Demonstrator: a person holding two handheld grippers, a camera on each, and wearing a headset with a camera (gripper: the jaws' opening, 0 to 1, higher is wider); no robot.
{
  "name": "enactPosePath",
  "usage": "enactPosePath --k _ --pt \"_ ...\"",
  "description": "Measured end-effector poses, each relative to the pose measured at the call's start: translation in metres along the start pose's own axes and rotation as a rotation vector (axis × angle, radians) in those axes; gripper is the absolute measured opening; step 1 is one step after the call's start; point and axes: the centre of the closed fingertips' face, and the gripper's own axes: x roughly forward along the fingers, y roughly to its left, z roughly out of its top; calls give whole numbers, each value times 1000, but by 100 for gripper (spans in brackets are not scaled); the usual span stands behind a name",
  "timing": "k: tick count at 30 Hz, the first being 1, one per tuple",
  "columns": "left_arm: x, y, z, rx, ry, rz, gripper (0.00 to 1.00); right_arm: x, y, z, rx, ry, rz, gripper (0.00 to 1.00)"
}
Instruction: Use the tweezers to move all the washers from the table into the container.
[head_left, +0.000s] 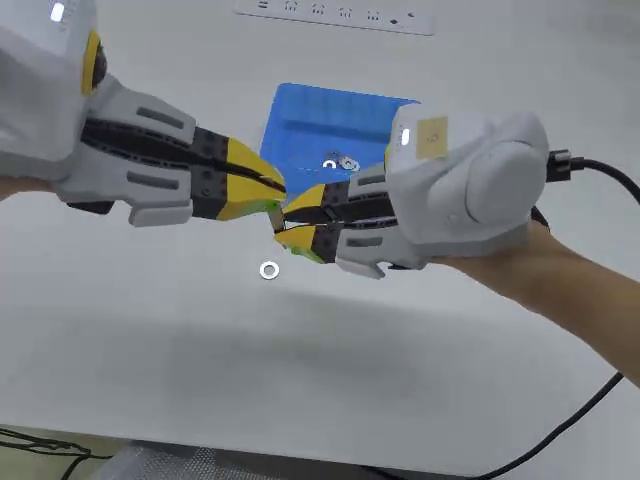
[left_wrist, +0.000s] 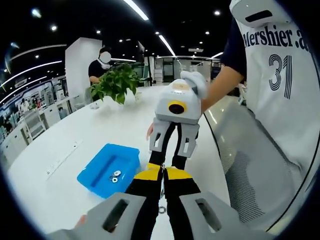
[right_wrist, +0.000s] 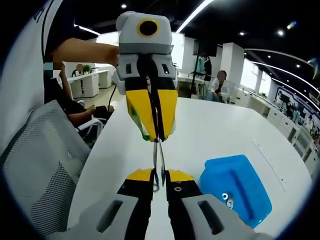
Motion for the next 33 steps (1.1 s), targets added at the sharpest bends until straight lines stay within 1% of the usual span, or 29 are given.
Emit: enactPosePath --k 6,11,21,30,33 --pt "0 -3 -13 -28 14 1 5 9 7 -9 19 7 20 11" --pt "-2 -5 -21 -42 21 8 5 16 10 -13 26 14 35 11" --pt "-1 -1 -30 -66 14 16 5 22 9 -18 30 23 44 11" --pt "3 -4 -36 -56 25 11 5 24 10 -26 37 36 47 11" --pt "3 -4 -37 -59 22 14 5 25 10 -26 38 36 47 11"
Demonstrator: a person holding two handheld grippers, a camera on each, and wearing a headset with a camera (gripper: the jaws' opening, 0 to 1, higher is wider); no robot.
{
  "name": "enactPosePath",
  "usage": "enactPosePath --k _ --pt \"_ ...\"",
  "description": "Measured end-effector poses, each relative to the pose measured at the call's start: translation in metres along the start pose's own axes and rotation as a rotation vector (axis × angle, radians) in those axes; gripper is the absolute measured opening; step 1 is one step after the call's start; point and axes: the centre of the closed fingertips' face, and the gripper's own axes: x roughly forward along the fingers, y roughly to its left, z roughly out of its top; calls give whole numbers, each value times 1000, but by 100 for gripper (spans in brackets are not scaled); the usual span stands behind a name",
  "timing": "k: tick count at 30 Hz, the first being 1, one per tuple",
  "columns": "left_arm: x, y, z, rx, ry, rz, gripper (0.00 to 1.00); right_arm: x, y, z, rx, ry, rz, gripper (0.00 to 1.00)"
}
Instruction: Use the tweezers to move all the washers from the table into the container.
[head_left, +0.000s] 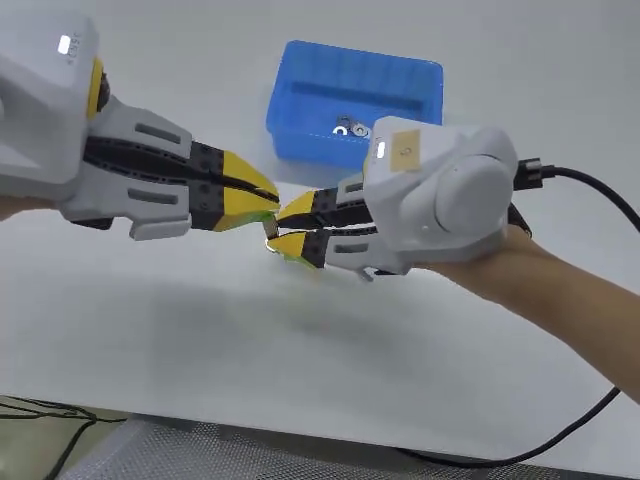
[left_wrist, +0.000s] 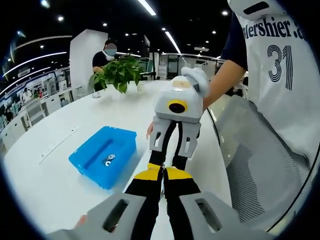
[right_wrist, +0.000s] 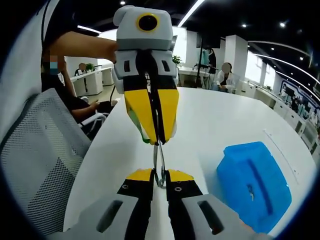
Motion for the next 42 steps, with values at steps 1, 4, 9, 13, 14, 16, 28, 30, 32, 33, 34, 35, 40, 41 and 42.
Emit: enactPosePath --k 1,4,9,13,14,16,28,30,32,33,34,35,40,41,42 --pt "0 0 -1 -1 2 1 5 0 0 -1 2 2 2 11" --pt "0 0 -2 -2 3 0 5 1 1 -1 2 3 5 11" --pt "-1 -3 -2 3 9 -1 6 1 2 -1 1 4 7 11" --pt "-1 -6 -2 9 17 -8 6 2 4 -2 -1 8 6 10" --pt "-1 -8 -2 9 18 -11 6 2 5 -2 -6 10 6 10" --pt "-1 -9 -2 11 21 -10 6 2 5 -2 -12 13 5 10" --pt "0 -11 1 9 30 -6 6 1 5 -2 -12 26 10 10" --pt "1 -12 2 9 34 -9 6 0 7 -2 -17 28 15 10" --pt "1 -14 5 13 36 -15 6 -1 7 -1 -19 27 12 10" --pt "0 -14 7 14 36 -16 6 -2 6 1 -18 24 8 10" --pt "-1 -13 7 15 35 -15 6 -3 6 1 -17 23 7 10" --pt "-1 -13 10 18 32 -14 6 -4 6 2 -17 20 4 10" --pt "-3 -10 23 45 25 -18 6 -13 1 11 -27 10 -19 10" --pt "-4 -9 27 52 24 -22 6 -16 -1 15 -28 5 -26 10" --pt "-5 -6 31 60 24 -30 6 -19 -4 18 -39 1 -33 10"
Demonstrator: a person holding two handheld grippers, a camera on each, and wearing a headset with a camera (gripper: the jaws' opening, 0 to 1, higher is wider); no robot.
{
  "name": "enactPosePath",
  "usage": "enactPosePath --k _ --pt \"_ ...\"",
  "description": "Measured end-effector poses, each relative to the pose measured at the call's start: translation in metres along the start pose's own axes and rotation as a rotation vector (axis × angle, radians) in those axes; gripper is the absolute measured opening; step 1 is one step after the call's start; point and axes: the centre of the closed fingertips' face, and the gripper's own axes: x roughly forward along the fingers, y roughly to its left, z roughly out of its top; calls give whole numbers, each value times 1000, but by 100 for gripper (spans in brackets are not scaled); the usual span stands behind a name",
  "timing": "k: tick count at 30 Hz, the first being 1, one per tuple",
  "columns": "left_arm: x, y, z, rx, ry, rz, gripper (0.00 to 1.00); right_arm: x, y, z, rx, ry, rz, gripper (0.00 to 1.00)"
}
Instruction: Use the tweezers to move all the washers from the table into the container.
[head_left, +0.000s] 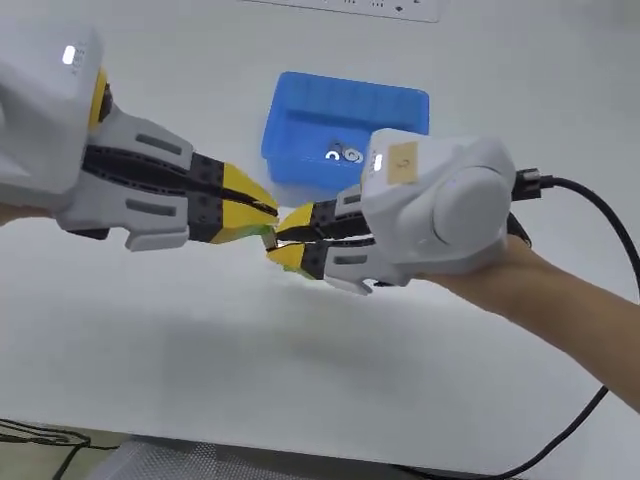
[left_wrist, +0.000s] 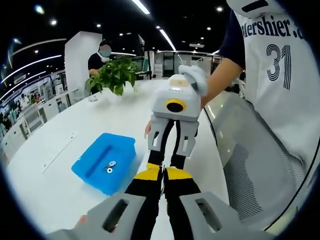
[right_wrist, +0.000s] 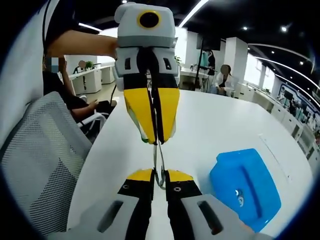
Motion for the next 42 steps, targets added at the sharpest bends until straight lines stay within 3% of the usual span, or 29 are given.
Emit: enactPosePath --k 9,19,31,42 --pt "-3 19 42 124 -4 -16 6 -29 -33 26 -24 -47 -98 10" --pt "-1 49 69 205 -15 -24 6 -54 -67 42 -58 -71 -183 10" --pt "15 79 72 224 -32 -36 6 -62 -101 30 -53 -54 -223 10" --pt "33 106 51 187 -24 -42 6 -47 -124 5 -14 -33 -217 10"
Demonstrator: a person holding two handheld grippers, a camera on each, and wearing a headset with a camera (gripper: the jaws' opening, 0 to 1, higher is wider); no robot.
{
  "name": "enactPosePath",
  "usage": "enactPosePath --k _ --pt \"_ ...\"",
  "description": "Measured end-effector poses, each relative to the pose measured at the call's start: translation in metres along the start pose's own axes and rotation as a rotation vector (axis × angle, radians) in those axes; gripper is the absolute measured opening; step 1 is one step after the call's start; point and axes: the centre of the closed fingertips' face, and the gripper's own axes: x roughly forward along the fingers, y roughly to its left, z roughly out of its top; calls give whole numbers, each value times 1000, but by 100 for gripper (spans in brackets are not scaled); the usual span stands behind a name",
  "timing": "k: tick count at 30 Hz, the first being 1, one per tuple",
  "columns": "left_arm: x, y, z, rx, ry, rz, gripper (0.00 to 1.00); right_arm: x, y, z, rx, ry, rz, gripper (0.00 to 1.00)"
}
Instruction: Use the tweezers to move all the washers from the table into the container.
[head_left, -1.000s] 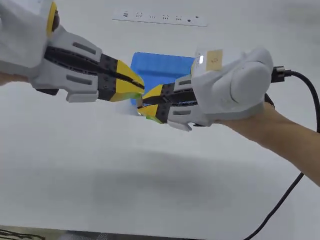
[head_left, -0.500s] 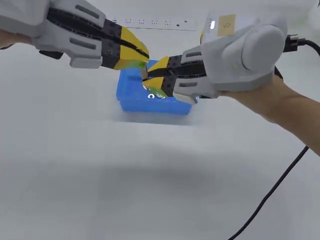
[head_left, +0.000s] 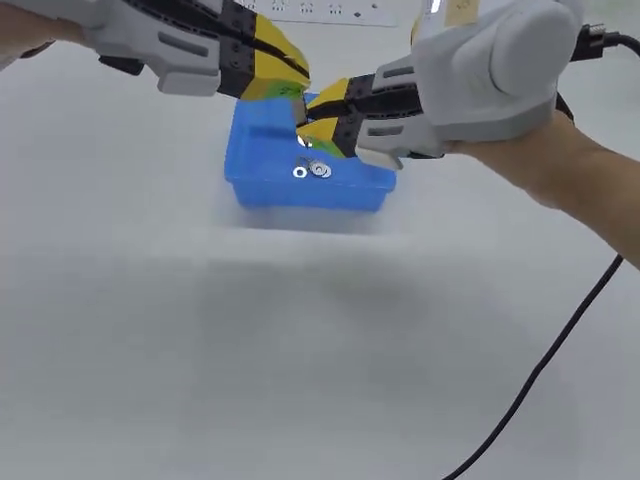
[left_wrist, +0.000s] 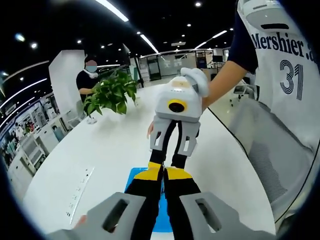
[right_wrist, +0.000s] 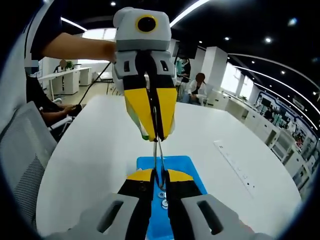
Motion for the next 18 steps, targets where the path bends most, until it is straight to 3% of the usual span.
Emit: enactPosePath --k 10,18 --pt "24 18 -26 -51 -5 -12 6 20 -13 -32 34 41 21 10" --pt "35 16 -41 -91 -8 -25 6 26 -14 -52 51 75 32 10"
